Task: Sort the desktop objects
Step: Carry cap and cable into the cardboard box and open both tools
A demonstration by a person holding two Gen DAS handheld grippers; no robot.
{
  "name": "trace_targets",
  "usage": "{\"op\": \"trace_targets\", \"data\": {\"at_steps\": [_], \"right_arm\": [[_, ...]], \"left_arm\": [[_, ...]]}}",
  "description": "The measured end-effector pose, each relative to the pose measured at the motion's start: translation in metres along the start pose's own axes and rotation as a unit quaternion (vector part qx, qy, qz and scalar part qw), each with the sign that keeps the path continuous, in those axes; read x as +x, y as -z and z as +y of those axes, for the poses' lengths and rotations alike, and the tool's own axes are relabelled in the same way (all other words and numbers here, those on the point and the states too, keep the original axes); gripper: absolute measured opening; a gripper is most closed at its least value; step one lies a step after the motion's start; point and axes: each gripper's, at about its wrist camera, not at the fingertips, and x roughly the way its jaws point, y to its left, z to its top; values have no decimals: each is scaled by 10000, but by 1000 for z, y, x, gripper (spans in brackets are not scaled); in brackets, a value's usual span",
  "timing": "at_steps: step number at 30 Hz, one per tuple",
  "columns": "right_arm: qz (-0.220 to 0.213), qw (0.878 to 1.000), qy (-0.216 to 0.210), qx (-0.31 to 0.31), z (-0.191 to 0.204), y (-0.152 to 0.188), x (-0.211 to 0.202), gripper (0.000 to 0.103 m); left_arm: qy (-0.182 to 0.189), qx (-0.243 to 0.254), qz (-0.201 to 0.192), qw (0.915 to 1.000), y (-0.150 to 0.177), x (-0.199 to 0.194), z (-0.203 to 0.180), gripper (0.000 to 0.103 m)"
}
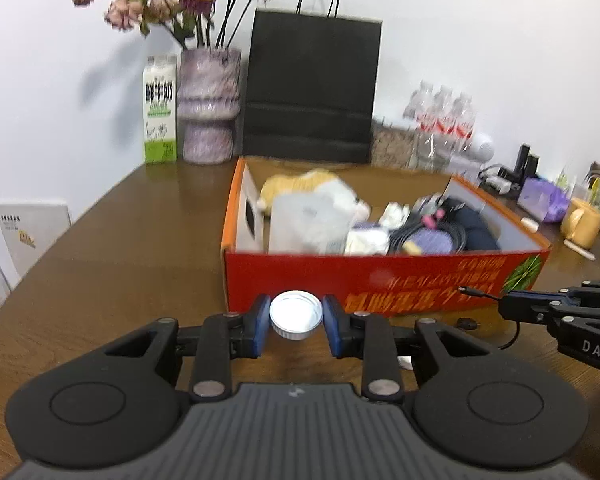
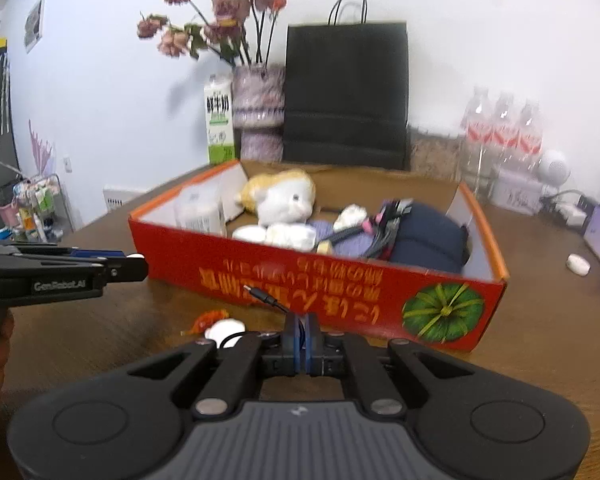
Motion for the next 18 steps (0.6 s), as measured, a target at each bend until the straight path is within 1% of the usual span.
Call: {"op": "trace_targets", "data": {"at_steps": [4,10,12,15,18], "right_arm": [[-251,9997,16,-49,-1,-10,-14,2],[-705,9973,183,-55,-10,-39,-25,2],[-830,9961,281,-52,-15,-53,-22,2],[-900,9951,414,16,-24,-75,-10,2],[-759,9963,303,260,-36,-95,9,2]], "left_arm": [[85,91,-259,9996,-15,-11,-8,29],[235,182,-636,9975,-55,-6,-25,29],[243,223,-688,9971,-69,2,-30,29],[211,224,-627,9976,-87,17,-38,29],[156,275,-580,9978,-97,33,-45,29]]}}
